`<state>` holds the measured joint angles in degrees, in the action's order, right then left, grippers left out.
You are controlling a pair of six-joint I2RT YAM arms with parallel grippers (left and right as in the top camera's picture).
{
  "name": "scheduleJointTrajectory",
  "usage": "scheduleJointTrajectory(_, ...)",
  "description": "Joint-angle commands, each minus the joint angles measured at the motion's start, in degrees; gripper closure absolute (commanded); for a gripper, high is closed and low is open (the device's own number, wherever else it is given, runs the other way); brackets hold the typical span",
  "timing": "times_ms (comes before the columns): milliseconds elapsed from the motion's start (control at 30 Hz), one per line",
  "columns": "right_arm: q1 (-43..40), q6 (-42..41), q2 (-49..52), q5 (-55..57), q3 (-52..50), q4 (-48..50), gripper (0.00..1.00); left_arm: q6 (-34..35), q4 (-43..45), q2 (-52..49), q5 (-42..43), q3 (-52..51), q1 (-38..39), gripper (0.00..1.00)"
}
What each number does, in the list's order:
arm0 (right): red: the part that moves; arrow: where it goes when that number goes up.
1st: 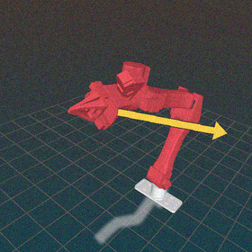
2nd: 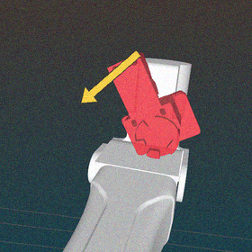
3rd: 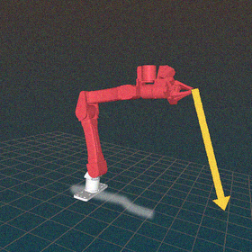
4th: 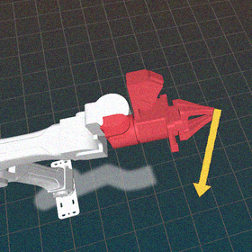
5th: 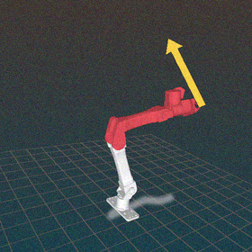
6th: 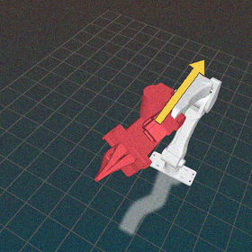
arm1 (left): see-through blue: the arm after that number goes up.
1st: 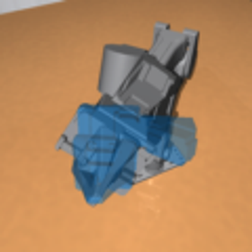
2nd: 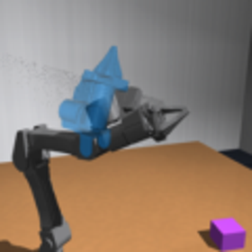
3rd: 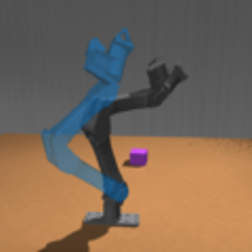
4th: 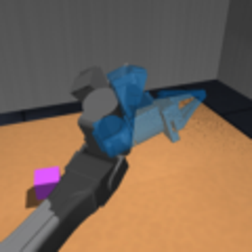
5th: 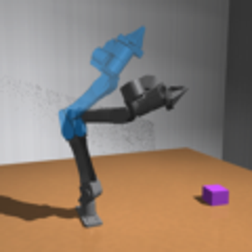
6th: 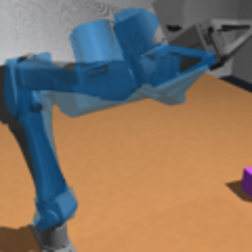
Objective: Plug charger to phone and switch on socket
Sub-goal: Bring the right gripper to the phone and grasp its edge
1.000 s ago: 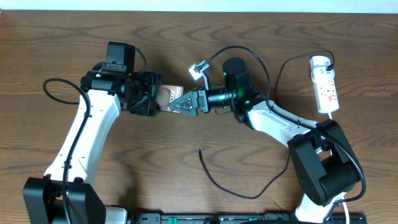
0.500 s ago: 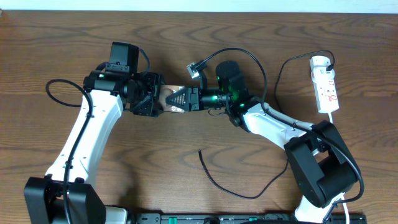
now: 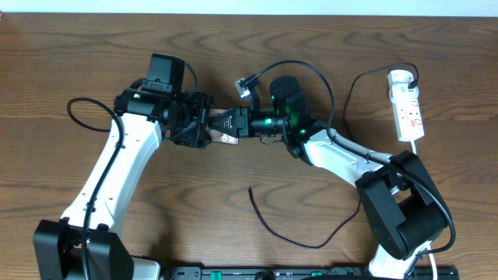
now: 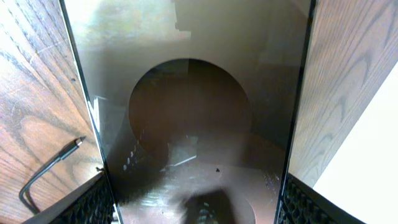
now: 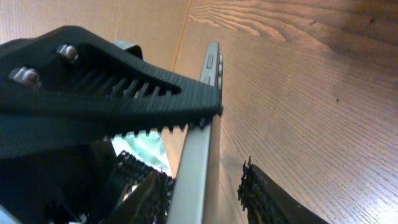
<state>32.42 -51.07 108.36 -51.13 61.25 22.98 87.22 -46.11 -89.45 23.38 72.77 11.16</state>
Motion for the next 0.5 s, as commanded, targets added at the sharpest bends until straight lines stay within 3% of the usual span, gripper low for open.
scheduleJointTrajectory(0,0.3,-0.8,0.1,0.6,0.7,0.0,0.67,0.3,0.3,0.7,-0.9,0.2,0.5,0.93)
scheduleJointTrajectory(133,0.3,-0.8,0.1,0.6,0.7,0.0,0.73,0.3,0.3,0.7,-2.1,0.2,0.5,0.93)
scheduleJointTrajectory(233,0.3,-0.8,0.1,0.6,0.7,0.0,0.84,0.3,0.3,0.7,-2.1,0.2,0.5,0.93)
scheduleJointTrajectory(467,0.3,-0.8,0.1,0.6,0.7,0.0,0.98,0.3,0.3,0.7,-2.0,0.2,0.5,0.93)
